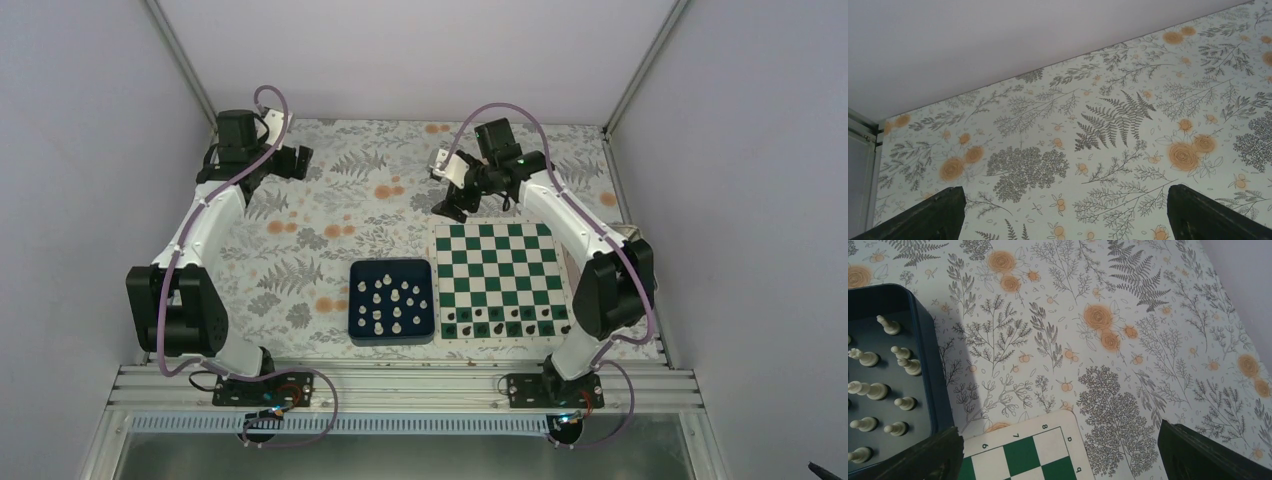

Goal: Set up the chess pieces on the board
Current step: Pick up the chess piece from the storage box.

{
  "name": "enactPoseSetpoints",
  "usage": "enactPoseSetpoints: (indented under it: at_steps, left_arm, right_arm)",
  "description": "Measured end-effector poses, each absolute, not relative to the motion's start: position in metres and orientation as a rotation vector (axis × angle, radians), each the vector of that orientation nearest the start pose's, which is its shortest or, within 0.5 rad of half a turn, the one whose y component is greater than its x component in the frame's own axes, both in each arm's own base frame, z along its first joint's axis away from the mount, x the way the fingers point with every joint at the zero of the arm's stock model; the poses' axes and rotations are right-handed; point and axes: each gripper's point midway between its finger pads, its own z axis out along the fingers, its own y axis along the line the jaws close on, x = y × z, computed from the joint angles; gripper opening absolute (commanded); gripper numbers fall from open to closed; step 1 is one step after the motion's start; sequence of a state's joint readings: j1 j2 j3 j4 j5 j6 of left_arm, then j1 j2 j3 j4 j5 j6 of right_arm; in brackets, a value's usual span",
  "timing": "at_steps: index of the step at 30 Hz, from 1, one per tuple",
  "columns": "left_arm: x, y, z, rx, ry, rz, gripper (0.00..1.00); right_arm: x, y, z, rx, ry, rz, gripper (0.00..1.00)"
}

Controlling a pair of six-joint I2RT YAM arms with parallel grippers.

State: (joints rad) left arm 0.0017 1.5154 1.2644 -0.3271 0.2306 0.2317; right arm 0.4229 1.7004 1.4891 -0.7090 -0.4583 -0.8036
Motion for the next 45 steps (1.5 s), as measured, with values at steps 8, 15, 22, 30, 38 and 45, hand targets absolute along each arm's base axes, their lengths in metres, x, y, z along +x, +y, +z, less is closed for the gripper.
enactPoseSetpoints:
  at_steps: [8, 15, 22, 30, 38, 45]
  left_arm:
    - [0.460, -0.037, 0.241, 0.377, 2.105, -0.099, 1.00]
    - [0.460, -0.037, 0.241, 0.392, 2.102, -0.090, 1.00]
    - [0.460, -0.036, 0.241, 0.398, 2.102, -0.081, 1.00]
    - [0.461, -0.032, 0.240, 0.401, 2.103, -0.046, 1.00]
    - [0.461, -0.030, 0.241, 0.399, 2.101, -0.032, 1.00]
    - [0.460, -0.029, 0.234, 0.398, 2.115, -0.022, 1.00]
  right_arm:
    - [0.369, 0.253, 0.199, -1.557, 1.858, 0.373, 1.00]
    - [0.362, 0.259, 0.194, -1.595, 1.858, 0.358, 1.00]
    - [0.286, 0.313, 0.183, -1.828, 1.752, 0.424, 0.85]
    - [0.222, 0.349, 0.162, -2.016, 1.680, 0.459, 0.61]
    - [0.215, 0.342, 0.093, -2.145, 1.818, 0.345, 0.51]
    - [0.209, 0.346, 0.079, -2.186, 1.823, 0.323, 0.48]
